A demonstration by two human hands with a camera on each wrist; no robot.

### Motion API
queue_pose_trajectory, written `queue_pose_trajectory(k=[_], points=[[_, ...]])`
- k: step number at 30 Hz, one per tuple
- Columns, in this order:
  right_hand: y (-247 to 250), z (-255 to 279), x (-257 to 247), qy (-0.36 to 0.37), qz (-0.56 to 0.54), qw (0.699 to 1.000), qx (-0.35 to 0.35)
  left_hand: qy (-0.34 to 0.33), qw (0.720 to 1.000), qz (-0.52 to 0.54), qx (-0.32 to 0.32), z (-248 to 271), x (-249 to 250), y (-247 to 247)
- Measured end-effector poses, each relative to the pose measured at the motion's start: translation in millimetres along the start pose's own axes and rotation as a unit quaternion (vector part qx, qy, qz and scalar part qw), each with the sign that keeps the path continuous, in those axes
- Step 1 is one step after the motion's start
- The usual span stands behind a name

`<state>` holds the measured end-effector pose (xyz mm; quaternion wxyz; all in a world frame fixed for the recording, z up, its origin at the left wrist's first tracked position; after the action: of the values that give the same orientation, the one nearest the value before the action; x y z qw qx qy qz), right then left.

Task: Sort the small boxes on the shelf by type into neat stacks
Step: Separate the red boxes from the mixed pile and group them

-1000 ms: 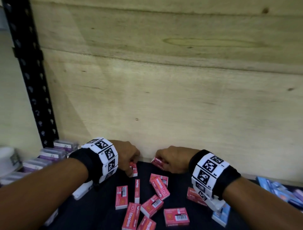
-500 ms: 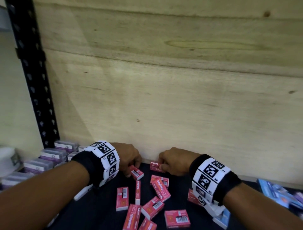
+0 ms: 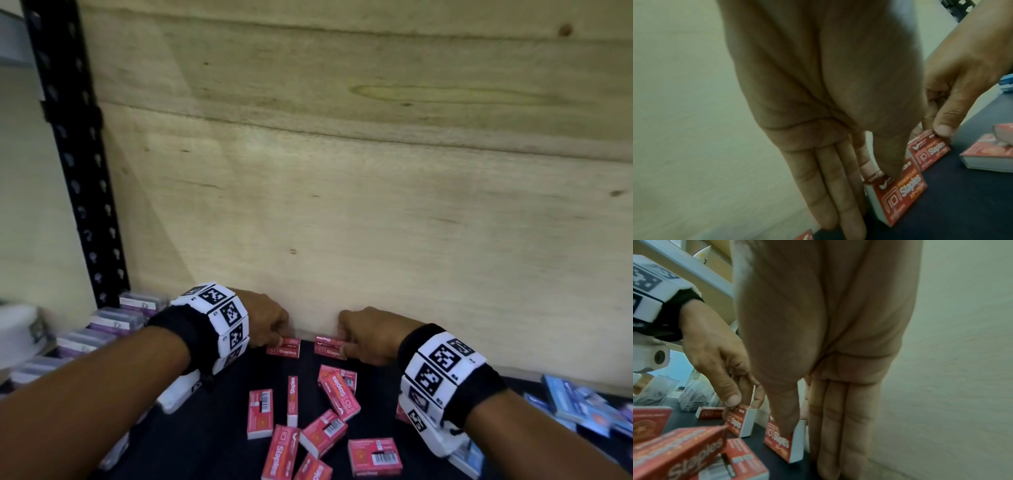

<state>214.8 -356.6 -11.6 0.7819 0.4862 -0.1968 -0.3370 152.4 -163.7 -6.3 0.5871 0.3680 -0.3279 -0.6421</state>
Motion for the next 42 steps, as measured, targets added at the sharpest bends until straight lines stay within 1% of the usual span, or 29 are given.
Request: queue_pose_trajectory(k=[4, 7, 13, 26, 31, 33, 34, 36, 37, 39, 42], points=[[0, -1, -2, -0.013, 0.002, 1.000, -0.011, 0.020, 1.000, 0.001, 0.001, -4, -3, -2], [2, -2, -3, -0.017, 0.008, 1.000, -0.017, 0.024, 1.000, 0.002, 0.001, -5, -3, -2], [0, -2, -4, -0.010, 0.008, 1.000, 0.005, 0.011, 0.997, 0.070, 0.019, -5, -4, -3], [-2, -1, -4, -0.013, -0.012, 1.000, 0.008, 0.039, 0.998, 0.042, 0.033, -2, 9, 2], [-2, 3, -7, -0.029, -0.032, 0.999, -0.004, 0.058, 0.997, 0.029, 0.044, 2, 8, -2], [-2, 7, -7, -0.037, -0.048, 0.998, -0.011, 0.068, 0.996, 0.040, 0.047, 8, 8, -5], [-3, 9, -7, -0.038, -0.059, 0.997, -0.016, 0.072, 0.996, 0.035, 0.050, 11, 8, -6], [-5, 15, -5, -0.036, -0.085, 0.995, -0.024, 0.081, 0.995, -0.008, 0.060, 19, 11, -6], [-6, 18, -4, -0.030, -0.099, 0.994, -0.027, 0.077, 0.995, -0.016, 0.062, 23, 13, -6], [-10, 22, -3, -0.019, -0.105, 0.994, -0.032, 0.051, 0.997, 0.003, 0.057, 30, 17, -1], [-15, 33, -8, -0.024, -0.073, 0.997, -0.019, -0.026, 0.999, 0.027, 0.027, 41, 23, 3]])
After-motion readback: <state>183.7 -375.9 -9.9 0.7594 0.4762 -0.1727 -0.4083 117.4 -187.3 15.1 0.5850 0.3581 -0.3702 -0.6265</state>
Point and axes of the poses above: each hand's wrist, its own z-axis away from the middle knuckle, its own y-axis out of the back of the hand, x = y × z, the point moved 1 cm from there along -z, towards the middle knuckle, and after that the axes turned 11 degrees about -x, right-handed, at the moved point
